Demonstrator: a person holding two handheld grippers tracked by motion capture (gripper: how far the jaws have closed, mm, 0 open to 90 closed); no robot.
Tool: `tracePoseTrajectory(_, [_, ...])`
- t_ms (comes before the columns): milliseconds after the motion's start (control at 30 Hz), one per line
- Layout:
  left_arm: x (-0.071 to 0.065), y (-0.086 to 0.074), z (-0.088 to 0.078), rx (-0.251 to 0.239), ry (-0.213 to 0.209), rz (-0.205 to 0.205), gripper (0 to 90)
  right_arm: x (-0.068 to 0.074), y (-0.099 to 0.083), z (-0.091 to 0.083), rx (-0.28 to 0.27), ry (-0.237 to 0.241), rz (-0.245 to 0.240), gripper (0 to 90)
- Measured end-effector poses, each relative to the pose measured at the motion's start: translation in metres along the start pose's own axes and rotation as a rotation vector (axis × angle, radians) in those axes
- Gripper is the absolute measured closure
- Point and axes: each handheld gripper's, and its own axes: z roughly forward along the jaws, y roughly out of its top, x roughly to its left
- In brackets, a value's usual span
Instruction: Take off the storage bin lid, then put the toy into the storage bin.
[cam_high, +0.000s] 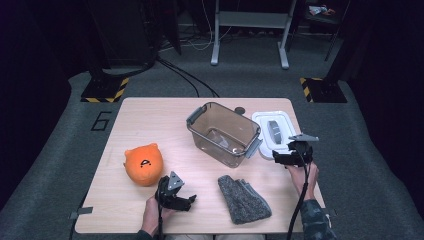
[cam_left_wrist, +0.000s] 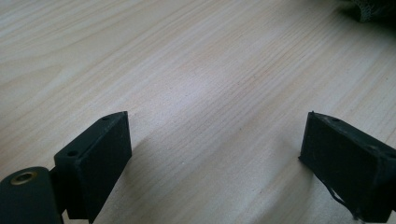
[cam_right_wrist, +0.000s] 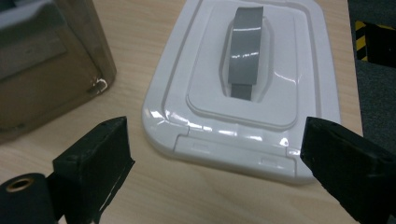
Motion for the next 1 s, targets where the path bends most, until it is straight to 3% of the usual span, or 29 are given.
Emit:
tracePoseTrajectory(267, [0.000,0.000,0.000,-0.002,0.000,-0.003,8.5,0.000,-0.038,0.002,0.018,0.003,-0.004,6.5])
tracePoseTrajectory(500, [0.000,0.000,0.000,-0.002,-0.001,-0.003,8.5,0.001,-0.062,0.005,0.025,-0.011,-0.036,6.0])
tracePoseTrajectory(633, [0.000,0.000,0.000,-0.002,0.000,-0.004,8.4,0.000,-0.069,0.006,0.039,-0.020,-0.051,5.5])
tracePoseTrajectory(1000, [0.000,0.000,0.000,0.001,0.001,0.001,8.4,-0.006,-0.072,0.009,0.032,0.012,-0.012,3.3])
